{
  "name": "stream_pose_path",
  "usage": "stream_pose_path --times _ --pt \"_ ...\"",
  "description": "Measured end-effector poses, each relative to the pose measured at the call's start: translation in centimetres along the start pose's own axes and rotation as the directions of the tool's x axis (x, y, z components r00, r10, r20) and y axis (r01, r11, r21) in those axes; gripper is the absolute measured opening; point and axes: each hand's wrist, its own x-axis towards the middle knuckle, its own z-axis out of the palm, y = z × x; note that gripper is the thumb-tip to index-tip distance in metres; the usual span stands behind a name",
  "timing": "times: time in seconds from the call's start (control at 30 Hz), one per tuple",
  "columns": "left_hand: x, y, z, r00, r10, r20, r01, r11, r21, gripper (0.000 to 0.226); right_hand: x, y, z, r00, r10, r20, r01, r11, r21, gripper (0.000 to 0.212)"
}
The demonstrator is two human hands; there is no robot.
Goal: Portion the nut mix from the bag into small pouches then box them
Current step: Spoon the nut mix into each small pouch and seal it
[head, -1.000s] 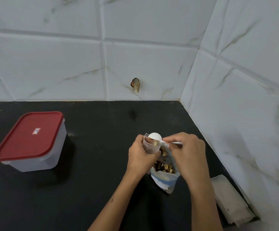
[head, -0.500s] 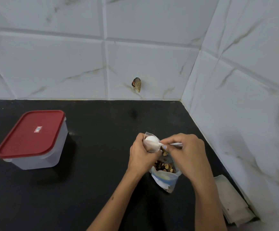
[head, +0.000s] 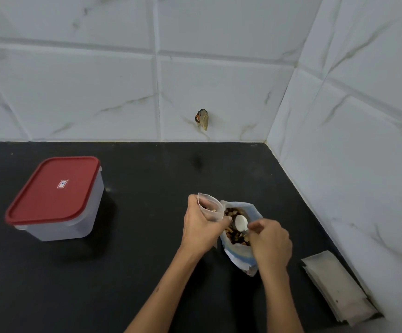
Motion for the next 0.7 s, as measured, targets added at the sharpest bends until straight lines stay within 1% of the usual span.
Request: stream_pose_path --times 0.1,0.13,0.17,0.2,0.27,0.3,0.33,0.37,0.4,0.47,0.53,0.63,0.7 --pt "0.2 -0.3 -1.0 1.0 -0.017 0.009 0.017 0.999 -0.027 0.049 -0.1 0.0 0.1 0.999 -0.014 0.051 0.018 0.997 -0.073 0.017" --pt "0.2 -0.3 -1.5 1.0 -0.024 0.015 0.025 0.999 -0.033 0.05 -0.3 -0.3 -0.1 0.998 -0.048 0.041 0.05 0.998 -0.033 0.017" --pt "0.3 -0.4 -1.9 0.999 -0.031 0.018 0.032 0.999 -0.039 0.052 -0.6 -0.8 -0.6 0.996 -0.088 0.024 0.086 0.993 0.086 0.017" --pt "0.4 -0.4 -2.3 0.999 -0.036 0.018 0.037 0.998 -0.044 0.054 -1.1 -1.6 -1.3 0.992 -0.123 0.013 0.116 0.961 0.252 0.018" --pt "0.6 -0.5 -3.2 0.999 -0.041 0.006 0.041 0.999 -0.033 0.057 -2.5 -4.0 -2.9 0.975 -0.218 0.04 0.158 0.812 0.562 0.021" --pt "0.7 -0.5 -3.7 0.999 -0.04 0.0 0.04 0.999 -0.014 0.059 -3.2 -5.3 -3.7 0.957 -0.283 0.064 0.175 0.737 0.653 0.019" --pt "0.8 -0.4 -4.3 0.999 -0.038 -0.006 0.038 0.999 0.011 0.06 -3.8 -6.6 -4.0 0.934 -0.347 0.085 0.196 0.696 0.69 0.016" --pt "0.8 -0.3 -4.8 0.999 -0.033 -0.009 0.033 0.999 0.029 0.059 -4.4 -7.7 -4.2 0.91 -0.399 0.111 0.217 0.688 0.692 0.014" --pt "0.8 -0.1 -5.4 1.0 -0.027 -0.008 0.027 0.999 0.027 0.057 -4.9 -8.7 -4.0 0.892 -0.428 0.142 0.236 0.712 0.662 0.015" --pt "1.0 0.3 -6.7 1.0 -0.016 0.004 0.016 1.0 -0.006 0.051 -5.5 -10.4 -3.2 0.872 -0.441 0.213 0.273 0.798 0.538 0.017" --pt "1.3 0.5 -8.1 1.0 -0.012 0.017 0.012 1.0 -0.018 0.05 -5.9 -11.6 -2.3 0.85 -0.458 0.258 0.332 0.849 0.412 0.017" --pt "1.8 0.2 -10.1 0.994 0.007 0.108 -0.004 1.0 -0.024 0.064 -6.0 -12.7 -1.4 0.848 -0.469 0.247 0.395 0.87 0.297 0.013" --pt "2.2 -0.3 -11.5 0.98 0.033 0.194 -0.024 0.999 -0.048 0.067 -6.2 -13.4 -1.0 0.845 -0.481 0.232 0.432 0.871 0.233 0.015"
